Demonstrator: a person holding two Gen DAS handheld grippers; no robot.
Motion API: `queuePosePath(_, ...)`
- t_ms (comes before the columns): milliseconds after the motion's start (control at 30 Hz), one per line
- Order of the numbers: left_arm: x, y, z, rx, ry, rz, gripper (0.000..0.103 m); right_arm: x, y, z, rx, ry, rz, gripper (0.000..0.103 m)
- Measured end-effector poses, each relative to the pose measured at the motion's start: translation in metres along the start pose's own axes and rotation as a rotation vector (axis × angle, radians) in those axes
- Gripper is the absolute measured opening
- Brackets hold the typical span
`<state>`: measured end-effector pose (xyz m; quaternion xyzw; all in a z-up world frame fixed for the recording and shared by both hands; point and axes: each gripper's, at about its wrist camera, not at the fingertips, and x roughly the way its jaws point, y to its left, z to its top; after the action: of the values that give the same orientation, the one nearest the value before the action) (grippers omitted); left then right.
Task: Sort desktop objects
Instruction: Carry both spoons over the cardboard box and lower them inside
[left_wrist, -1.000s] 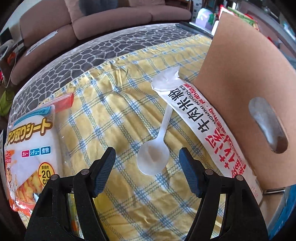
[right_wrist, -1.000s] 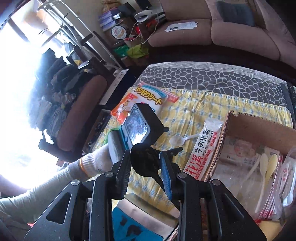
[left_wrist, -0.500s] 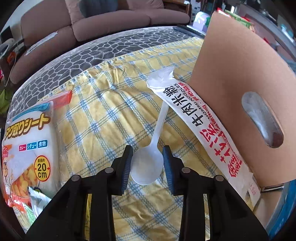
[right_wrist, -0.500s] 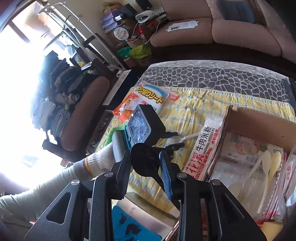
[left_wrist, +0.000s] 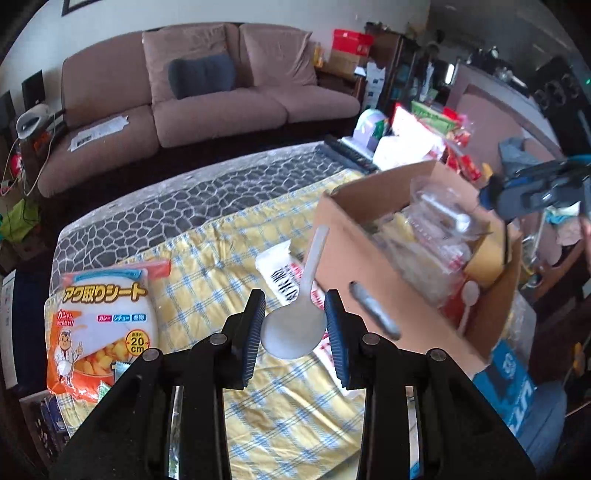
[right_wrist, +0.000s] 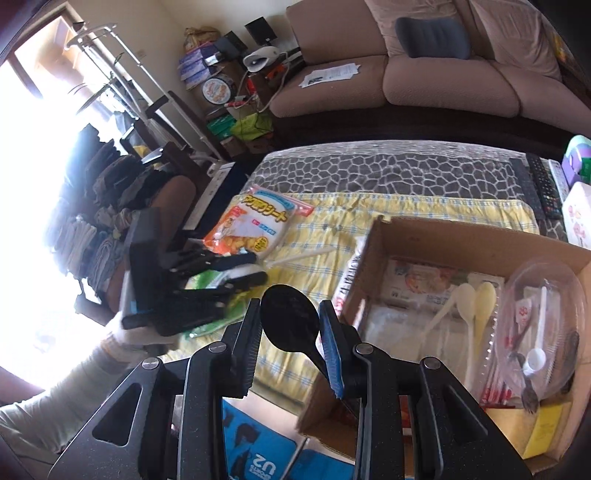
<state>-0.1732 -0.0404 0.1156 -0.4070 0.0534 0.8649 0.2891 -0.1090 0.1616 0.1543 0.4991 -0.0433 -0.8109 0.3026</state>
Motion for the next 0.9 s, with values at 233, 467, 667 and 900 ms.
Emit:
queuePosePath(233, 0.015, -0.076, 0.042, -0.025, 0.018, -0.028, 0.031, -0.018, -0.060, -0.012, 0.120, -0.033, -0.067, 0.031)
queuePosePath(467, 0.069, -0.116, 0.040, -0.124, 0.056, 0.100, 0.031, 0.013, -0.123, -0.010, 0.319, -0.043, -0.045, 0.031)
queuePosePath(667, 0.081, -0.117, 0.028, -0.202, 0.060, 0.164, 0.031, 0.052, -0.147, -0.008, 0.401, -0.011, -0.030, 0.031)
queuePosePath(900, 0.090, -0.125, 0.026, -0.199, 0.077, 0.208, 0.031, 0.082, -0.158, -0.008, 0.414, 0.038, -0.105, 0.033)
